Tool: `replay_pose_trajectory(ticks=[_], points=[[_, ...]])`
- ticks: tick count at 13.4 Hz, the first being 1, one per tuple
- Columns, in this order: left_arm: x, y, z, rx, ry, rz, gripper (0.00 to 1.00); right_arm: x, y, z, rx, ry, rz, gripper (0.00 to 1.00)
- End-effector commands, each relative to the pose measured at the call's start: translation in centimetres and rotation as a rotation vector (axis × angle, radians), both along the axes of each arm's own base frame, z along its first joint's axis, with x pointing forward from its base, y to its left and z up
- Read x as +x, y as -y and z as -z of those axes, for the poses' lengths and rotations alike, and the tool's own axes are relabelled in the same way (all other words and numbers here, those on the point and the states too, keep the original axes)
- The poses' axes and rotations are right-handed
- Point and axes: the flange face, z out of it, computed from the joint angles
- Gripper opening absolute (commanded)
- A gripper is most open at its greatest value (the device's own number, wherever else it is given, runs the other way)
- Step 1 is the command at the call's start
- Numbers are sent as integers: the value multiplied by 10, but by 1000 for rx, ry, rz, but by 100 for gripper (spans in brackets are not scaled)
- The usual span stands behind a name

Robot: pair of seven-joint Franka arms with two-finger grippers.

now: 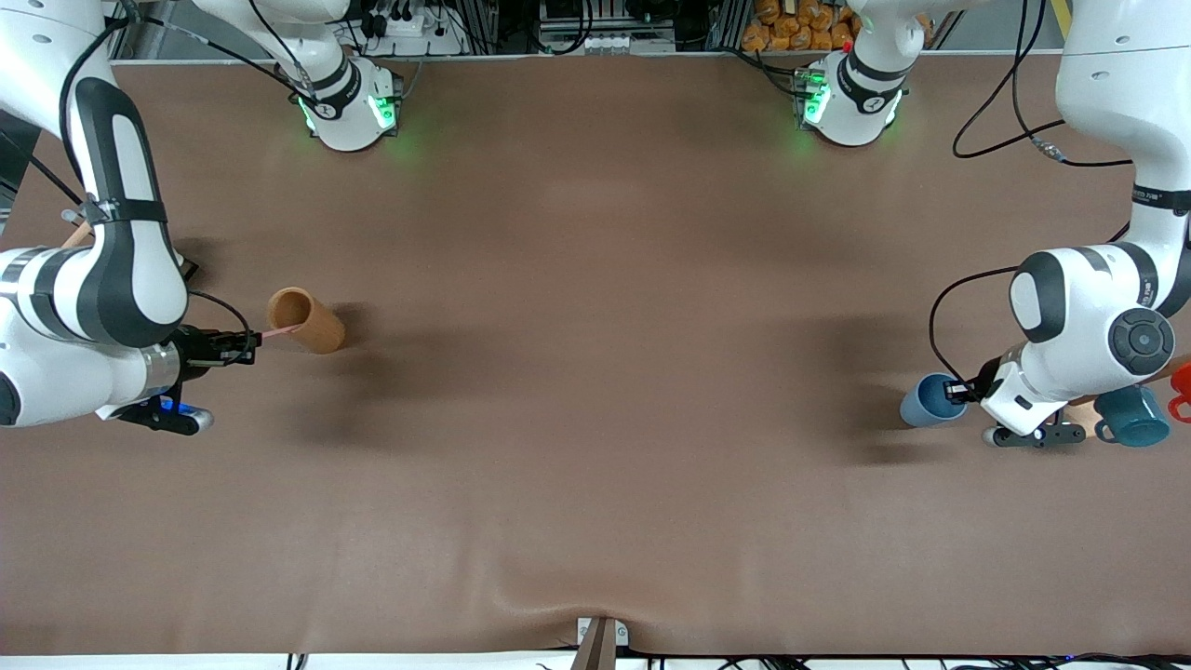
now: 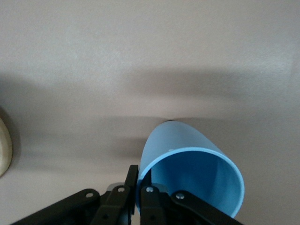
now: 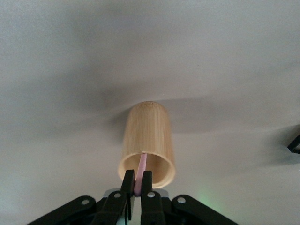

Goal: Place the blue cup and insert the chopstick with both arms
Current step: 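Pull the chopstick out with the right gripper while the left gripper carries the cup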

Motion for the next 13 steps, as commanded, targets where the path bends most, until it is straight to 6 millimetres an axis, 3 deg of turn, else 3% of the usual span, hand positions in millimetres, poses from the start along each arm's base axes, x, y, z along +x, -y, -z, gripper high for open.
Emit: replay_pose_trajectory(ticks=[1, 4, 7, 11, 13], points=[[-4, 34, -37, -35, -16, 47, 0, 4, -4, -14, 7, 5, 10, 2], [-12, 84, -75, -61, -24, 112, 0, 5, -6, -28, 5, -4, 1, 0], [-25, 144, -93, -79, -49, 99, 0, 7, -14, -51, 6, -8, -19, 0], [-49, 238, -106, -110, -55, 67, 0, 11, -47, -112, -26, 13, -12, 0], [-69, 295, -109, -107, -59, 13, 0, 7, -54, -158, -21, 63, -28, 0]])
